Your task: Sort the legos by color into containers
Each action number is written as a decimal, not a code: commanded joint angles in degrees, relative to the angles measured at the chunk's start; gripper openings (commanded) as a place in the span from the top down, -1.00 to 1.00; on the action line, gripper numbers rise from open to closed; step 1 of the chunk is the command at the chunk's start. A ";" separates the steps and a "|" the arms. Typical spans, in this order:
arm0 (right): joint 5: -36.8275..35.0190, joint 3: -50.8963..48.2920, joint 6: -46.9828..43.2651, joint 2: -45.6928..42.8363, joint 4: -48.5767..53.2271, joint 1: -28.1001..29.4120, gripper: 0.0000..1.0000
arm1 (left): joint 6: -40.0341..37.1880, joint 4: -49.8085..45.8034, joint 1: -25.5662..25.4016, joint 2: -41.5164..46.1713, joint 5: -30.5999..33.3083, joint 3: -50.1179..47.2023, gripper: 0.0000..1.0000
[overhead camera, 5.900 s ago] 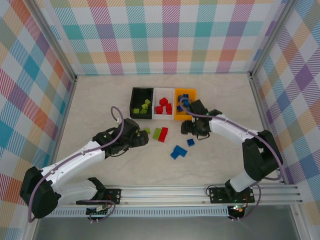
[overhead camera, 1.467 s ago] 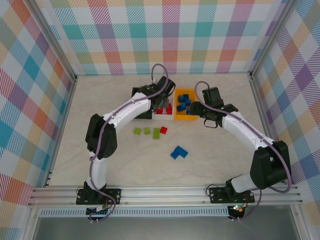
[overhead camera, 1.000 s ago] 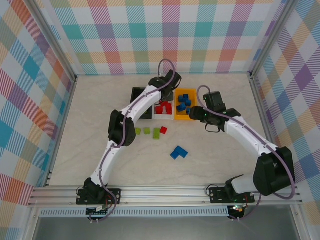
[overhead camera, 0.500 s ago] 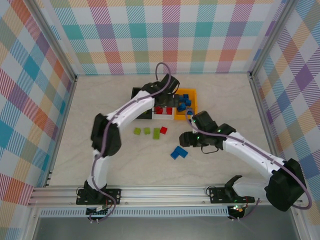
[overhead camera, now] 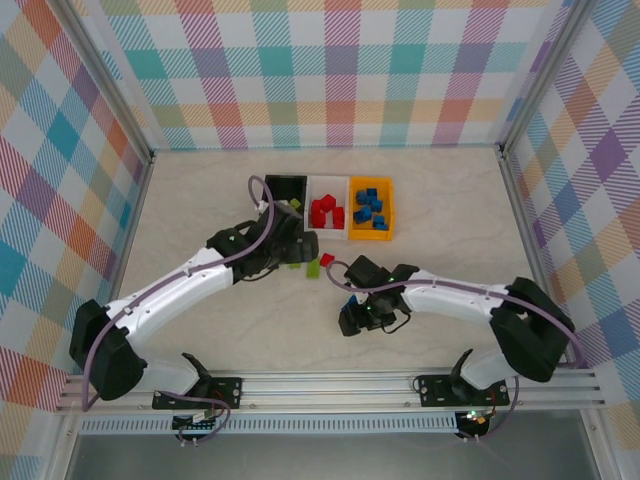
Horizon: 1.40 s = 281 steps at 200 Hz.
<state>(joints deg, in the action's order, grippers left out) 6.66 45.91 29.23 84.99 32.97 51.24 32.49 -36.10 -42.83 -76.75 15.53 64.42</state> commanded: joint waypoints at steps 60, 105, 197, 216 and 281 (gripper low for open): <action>-12.48 10.16 -2.60 9.38 0.07 0.08 -0.33 | 1.96 -2.66 2.67 7.66 2.30 -6.66 -1.00; -13.60 13.15 -5.61 13.56 1.81 1.80 -0.21 | 2.04 -2.41 3.38 7.52 1.89 -7.37 -1.00; -15.98 12.86 -5.17 11.40 0.99 3.98 0.40 | 1.86 -2.14 4.08 6.92 1.41 -7.86 -1.00; -18.43 15.20 -6.12 7.99 1.73 3.01 0.42 | 1.94 -2.14 4.16 7.12 1.39 -8.19 -1.00; -19.66 32.87 -8.83 11.29 -1.08 -15.97 0.42 | 3.86 -0.54 4.16 8.24 -0.71 -10.71 -1.00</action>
<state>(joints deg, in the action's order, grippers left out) -11.94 72.42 21.89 92.01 33.08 40.69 34.68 -37.28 -39.22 -69.93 15.92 54.89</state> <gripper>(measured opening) 0.317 0.999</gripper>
